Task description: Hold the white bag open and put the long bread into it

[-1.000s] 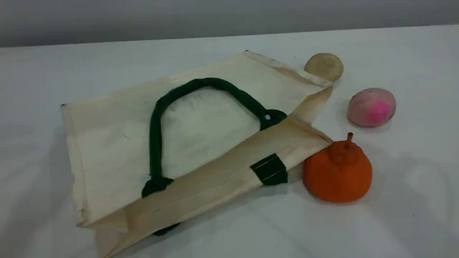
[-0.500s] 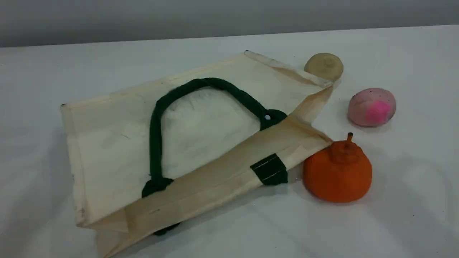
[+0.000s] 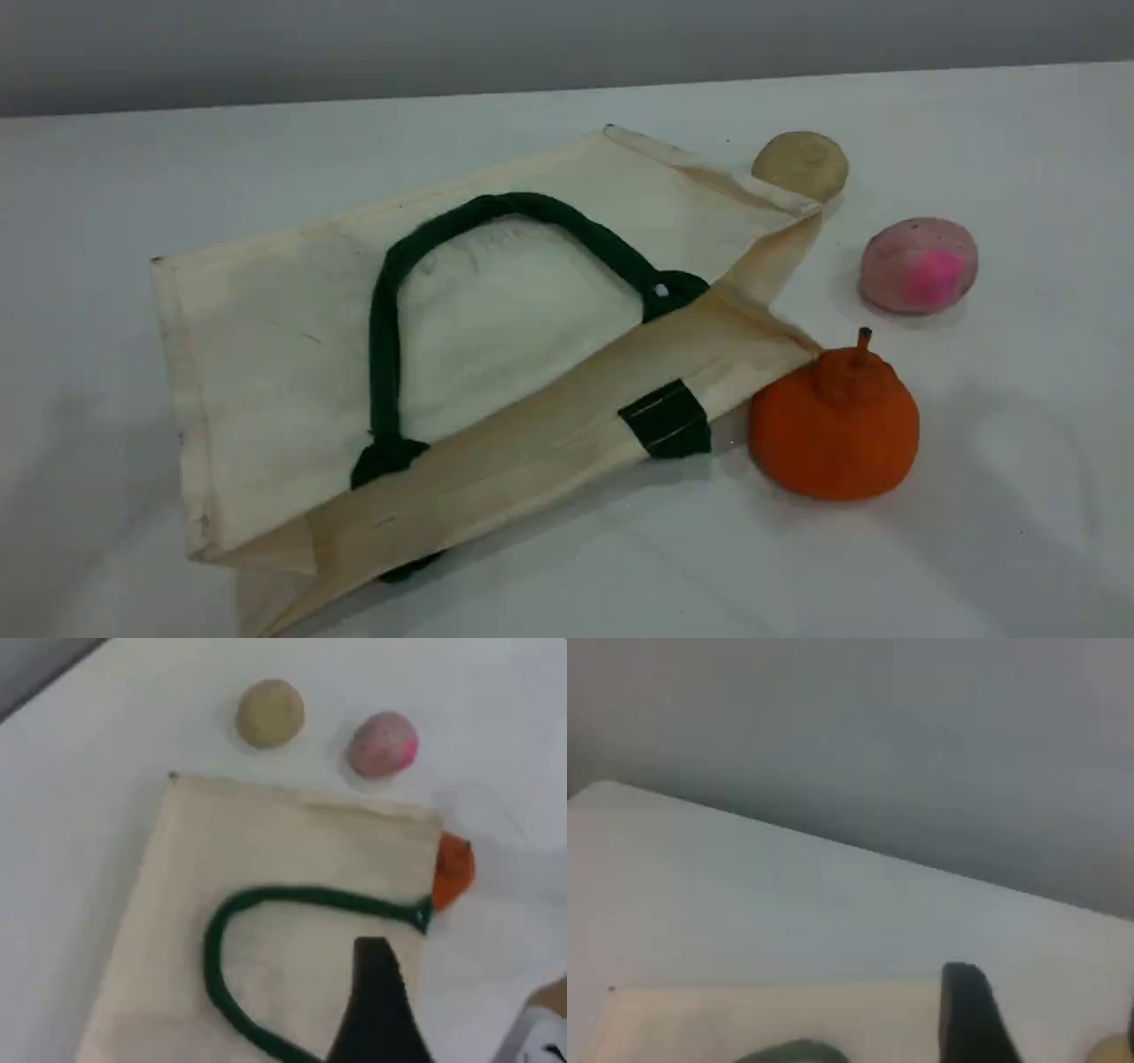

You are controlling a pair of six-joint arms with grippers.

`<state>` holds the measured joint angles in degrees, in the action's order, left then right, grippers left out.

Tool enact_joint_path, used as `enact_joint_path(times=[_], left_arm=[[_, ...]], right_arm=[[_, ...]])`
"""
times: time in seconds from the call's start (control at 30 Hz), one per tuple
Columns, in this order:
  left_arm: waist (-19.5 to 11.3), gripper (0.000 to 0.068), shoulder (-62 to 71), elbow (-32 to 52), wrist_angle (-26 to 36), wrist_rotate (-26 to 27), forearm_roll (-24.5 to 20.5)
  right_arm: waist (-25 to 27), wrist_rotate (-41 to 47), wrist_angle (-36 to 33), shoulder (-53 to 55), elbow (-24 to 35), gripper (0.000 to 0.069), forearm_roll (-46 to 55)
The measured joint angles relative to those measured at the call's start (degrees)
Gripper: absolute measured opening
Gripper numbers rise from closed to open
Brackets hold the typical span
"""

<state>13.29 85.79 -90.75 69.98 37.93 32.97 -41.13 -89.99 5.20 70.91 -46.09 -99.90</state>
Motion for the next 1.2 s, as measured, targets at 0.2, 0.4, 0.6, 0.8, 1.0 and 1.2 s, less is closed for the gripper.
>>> enact_joint_path(times=[0.2,0.4,0.6,0.8,1.0,1.2], left_arm=[[0.0,0.0454,-11.8,13.2,-10.1,2.2,-0.1],[0.0,0.0454,-26.8,27.2,-23.2,2.2,0.1],[0.0,0.0454,-40.8,40.5,-30.5,2.1,-1.9],[0.0,0.0454,-52.9,50.6,-35.4,0.8,-3.0],[0.0,0.0454,-60.9,57.8,-37.2,-2.1,-3.0],[0.0,0.0454,-62.5,64.5,-37.2,-4.7,-3.0]], right_arm=[[0.0,0.0,0.1,0.0,0.0,0.0341,0.0],[0.0,0.0,0.1,0.0,0.0,0.0341,0.0],[0.0,0.0,4.9,0.0,0.0,0.0341,-0.1],[0.0,0.0,4.0,0.0,0.0,0.0341,-0.1],[0.0,0.0,2.6,0.0,0.0,0.0341,0.0],[0.0,0.0,2.5,0.0,0.0,0.0341,0.0]])
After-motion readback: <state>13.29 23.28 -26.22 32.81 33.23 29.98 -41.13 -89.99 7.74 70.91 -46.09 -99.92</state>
